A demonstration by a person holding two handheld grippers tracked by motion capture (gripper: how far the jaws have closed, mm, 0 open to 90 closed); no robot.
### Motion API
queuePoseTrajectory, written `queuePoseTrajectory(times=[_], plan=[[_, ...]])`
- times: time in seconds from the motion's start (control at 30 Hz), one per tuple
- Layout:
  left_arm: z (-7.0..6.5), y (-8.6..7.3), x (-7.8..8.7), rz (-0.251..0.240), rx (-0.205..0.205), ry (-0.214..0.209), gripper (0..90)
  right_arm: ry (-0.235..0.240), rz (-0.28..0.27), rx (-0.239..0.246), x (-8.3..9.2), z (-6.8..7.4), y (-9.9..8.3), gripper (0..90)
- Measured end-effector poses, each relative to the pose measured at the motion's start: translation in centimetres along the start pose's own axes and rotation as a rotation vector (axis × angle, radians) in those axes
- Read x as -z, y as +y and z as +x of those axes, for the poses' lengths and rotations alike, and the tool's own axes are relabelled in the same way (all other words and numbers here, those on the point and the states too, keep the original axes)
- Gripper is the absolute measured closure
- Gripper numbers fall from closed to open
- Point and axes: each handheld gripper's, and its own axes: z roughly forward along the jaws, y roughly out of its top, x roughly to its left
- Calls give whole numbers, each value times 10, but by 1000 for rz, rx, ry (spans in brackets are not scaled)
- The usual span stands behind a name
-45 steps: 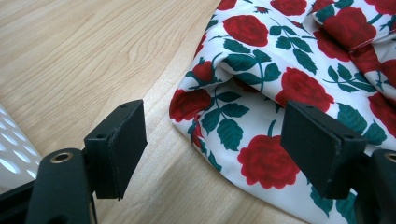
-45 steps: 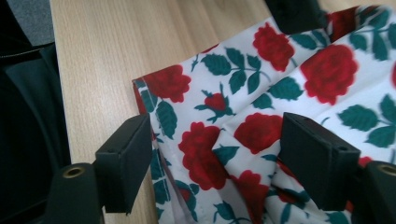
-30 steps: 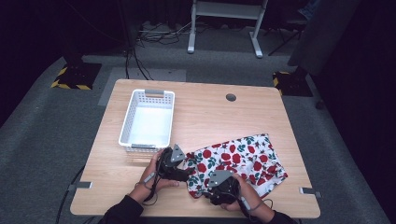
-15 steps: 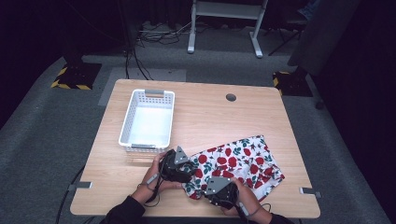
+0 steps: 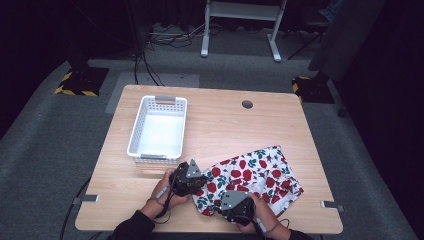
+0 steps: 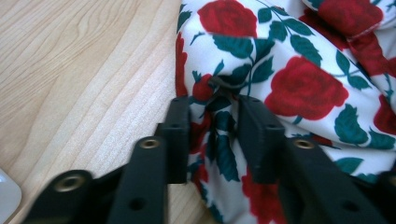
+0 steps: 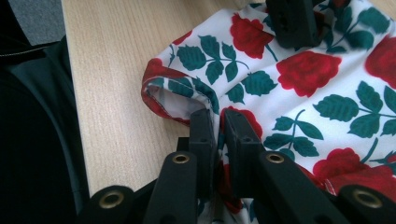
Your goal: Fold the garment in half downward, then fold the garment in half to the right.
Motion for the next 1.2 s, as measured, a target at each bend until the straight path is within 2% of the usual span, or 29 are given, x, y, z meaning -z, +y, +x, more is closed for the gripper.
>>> queuePoseTrajectory(times=[0.1, 0.23, 0.27, 0.43, 0.83, 0.87, 1.2], plan=[[3, -2, 1, -8, -7, -6, 767, -9, 0, 4, -1, 1, 1, 830], [7, -4, 1, -18, -8, -21, 798, -13, -6, 5, -2, 1, 2, 832], [7, -5, 2, -22, -25, -23, 802, -13, -7, 4, -2, 0, 2, 833], [10, -7, 3, -26, -24, -38, 807, -13, -6, -7, -2, 0, 3, 837], [11, -10, 5, -34, -35, -39, 812, -13, -12, -13, -2, 0, 4, 838], [11, -11, 6, -36, -45, -36, 812, -13, -13, -12, -2, 0, 4, 838], [15, -14, 9, -38, -49, -24, 818, -24, -53, -17, 2, 1, 8, 838]])
